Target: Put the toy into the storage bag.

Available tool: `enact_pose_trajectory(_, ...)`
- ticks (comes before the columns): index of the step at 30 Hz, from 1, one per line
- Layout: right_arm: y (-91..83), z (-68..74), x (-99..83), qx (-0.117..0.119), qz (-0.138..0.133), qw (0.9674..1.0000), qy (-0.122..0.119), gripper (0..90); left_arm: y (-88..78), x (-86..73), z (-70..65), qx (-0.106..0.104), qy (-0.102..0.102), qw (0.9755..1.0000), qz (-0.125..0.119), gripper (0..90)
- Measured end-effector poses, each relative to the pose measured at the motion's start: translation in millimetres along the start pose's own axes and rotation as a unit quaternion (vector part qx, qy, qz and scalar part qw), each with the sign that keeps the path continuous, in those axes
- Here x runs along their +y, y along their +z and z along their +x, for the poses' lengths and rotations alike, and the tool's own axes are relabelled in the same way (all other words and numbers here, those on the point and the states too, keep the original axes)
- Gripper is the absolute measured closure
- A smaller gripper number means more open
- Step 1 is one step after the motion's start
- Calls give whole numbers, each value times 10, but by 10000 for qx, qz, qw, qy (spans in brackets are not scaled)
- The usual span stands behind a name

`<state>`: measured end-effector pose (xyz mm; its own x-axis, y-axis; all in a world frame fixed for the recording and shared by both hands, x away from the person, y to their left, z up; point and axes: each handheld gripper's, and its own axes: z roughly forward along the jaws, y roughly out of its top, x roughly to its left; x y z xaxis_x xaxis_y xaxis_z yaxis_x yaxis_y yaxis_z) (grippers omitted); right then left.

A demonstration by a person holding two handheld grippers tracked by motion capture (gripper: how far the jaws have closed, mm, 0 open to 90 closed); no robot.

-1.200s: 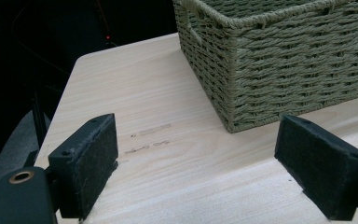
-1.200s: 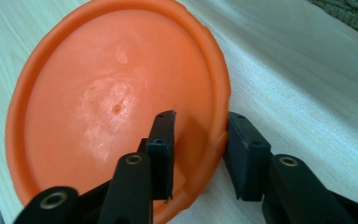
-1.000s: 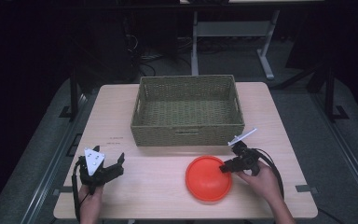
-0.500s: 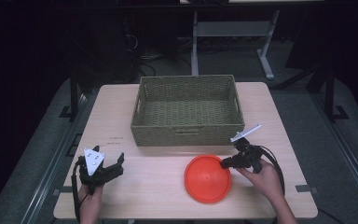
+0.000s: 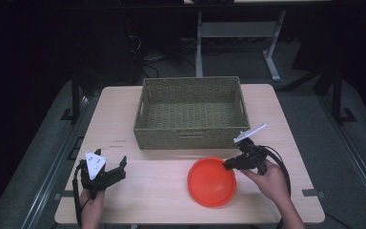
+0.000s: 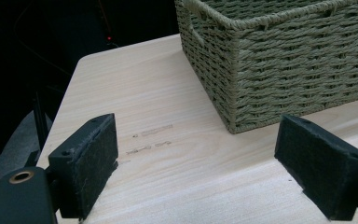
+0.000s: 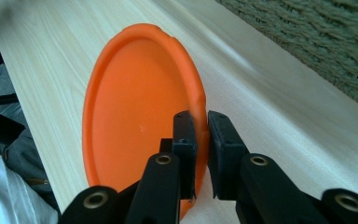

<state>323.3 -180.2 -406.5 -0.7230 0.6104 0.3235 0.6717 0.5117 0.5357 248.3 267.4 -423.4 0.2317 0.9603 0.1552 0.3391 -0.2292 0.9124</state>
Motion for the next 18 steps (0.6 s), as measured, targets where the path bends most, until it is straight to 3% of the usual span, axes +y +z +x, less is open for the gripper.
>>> enact_pose_trajectory(18,-246,68,71,26,-231,9997,-100,822,-1,-1,-9,-3,35,10000,26,127)
